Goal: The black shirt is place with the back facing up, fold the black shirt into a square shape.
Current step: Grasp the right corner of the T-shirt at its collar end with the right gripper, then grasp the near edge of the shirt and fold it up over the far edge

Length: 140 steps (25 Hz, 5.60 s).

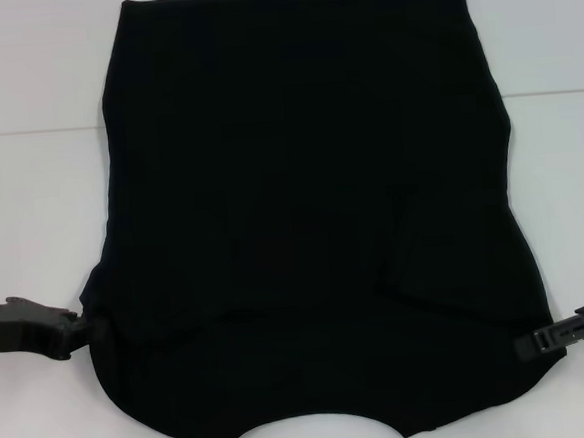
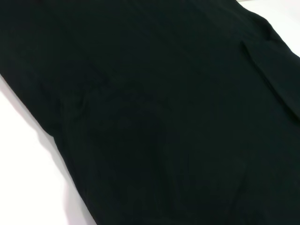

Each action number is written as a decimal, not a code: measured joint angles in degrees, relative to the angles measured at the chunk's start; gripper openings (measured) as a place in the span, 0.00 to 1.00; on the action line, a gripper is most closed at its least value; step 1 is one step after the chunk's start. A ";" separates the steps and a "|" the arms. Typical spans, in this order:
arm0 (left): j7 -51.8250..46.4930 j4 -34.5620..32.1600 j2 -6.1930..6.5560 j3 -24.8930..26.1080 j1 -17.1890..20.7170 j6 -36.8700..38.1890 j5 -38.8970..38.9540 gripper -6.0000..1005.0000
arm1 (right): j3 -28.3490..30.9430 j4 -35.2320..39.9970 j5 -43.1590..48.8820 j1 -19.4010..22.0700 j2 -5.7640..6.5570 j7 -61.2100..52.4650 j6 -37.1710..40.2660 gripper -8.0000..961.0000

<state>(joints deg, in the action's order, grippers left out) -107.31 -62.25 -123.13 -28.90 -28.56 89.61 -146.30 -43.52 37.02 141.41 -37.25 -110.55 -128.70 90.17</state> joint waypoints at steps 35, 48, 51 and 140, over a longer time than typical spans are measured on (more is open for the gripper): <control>-0.75 0.78 0.35 -0.27 -0.09 1.07 0.98 0.04 | 4.40 0.08 -0.42 2.48 -0.36 3.88 -0.48 0.06; -5.30 0.06 0.80 0.16 -0.04 7.66 1.25 0.04 | 9.31 1.48 -0.44 6.39 -0.63 7.75 2.21 0.06; -6.78 0.15 1.01 0.17 -0.11 10.34 1.29 0.04 | 10.95 2.96 -0.43 7.69 -0.81 8.71 3.40 0.06; 23.39 43.27 1.28 10.63 -20.56 -51.08 43.06 0.04 | 21.03 -21.57 -10.95 -15.60 -3.77 32.74 -59.71 0.11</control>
<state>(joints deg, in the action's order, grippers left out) -83.92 -18.98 -121.85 -18.28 -49.13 38.53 -103.24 -22.49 15.45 130.46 -52.86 -114.32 -95.96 30.47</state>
